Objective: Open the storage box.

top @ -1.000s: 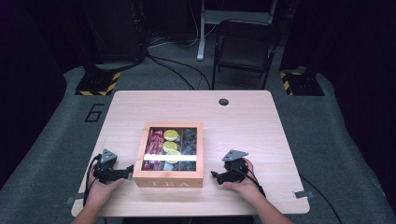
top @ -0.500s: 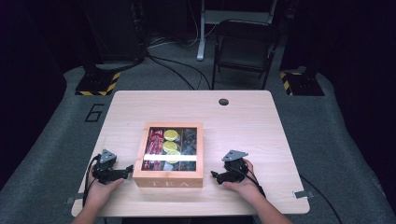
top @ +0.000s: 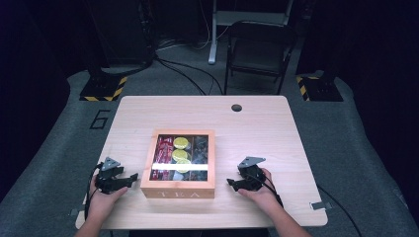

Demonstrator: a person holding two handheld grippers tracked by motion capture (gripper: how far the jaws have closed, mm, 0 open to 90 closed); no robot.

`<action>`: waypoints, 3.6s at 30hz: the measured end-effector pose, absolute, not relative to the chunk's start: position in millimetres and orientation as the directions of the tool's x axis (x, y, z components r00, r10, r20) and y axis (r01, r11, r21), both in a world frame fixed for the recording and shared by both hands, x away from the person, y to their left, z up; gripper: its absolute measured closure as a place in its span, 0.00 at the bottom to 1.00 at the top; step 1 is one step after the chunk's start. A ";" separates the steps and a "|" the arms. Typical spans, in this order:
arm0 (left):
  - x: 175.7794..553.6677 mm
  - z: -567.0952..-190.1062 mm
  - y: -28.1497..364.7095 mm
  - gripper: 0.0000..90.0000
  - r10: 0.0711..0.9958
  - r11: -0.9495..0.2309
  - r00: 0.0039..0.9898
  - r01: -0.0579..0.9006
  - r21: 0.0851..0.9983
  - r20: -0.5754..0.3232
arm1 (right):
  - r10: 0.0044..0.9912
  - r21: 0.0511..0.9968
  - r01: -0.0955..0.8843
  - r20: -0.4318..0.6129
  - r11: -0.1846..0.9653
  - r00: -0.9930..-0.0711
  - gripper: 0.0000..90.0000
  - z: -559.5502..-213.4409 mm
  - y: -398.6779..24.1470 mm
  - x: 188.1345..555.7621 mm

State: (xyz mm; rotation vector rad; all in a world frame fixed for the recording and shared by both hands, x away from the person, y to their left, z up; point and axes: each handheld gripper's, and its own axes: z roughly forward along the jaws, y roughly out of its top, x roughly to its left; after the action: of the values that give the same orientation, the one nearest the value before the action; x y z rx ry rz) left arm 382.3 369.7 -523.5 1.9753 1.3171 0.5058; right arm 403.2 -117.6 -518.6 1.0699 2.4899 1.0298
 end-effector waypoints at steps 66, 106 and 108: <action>350.9 -477.1 359.6 0.46 0.891 -0.176 0.434 0.602 0.779 -0.135 | 0.538 0.790 0.367 0.056 0.491 -0.841 0.90 -451.4 -84.5 334.5; 352.1 -477.9 362.0 0.46 0.892 -0.168 0.428 0.608 0.776 -0.142 | 0.523 0.754 0.414 0.110 0.511 -0.845 0.98 -468.4 -77.0 335.0; 351.9 -477.4 362.1 0.46 0.893 -0.165 0.427 0.606 0.778 -0.143 | 0.524 0.755 0.408 0.102 0.512 -0.846 0.98 -468.4 -76.8 334.7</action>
State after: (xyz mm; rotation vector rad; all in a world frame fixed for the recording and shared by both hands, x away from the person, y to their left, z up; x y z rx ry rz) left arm 351.9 362.1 -477.4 1.8754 1.2760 0.4496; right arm 334.7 -76.8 -468.4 0.8090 2.6088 1.2463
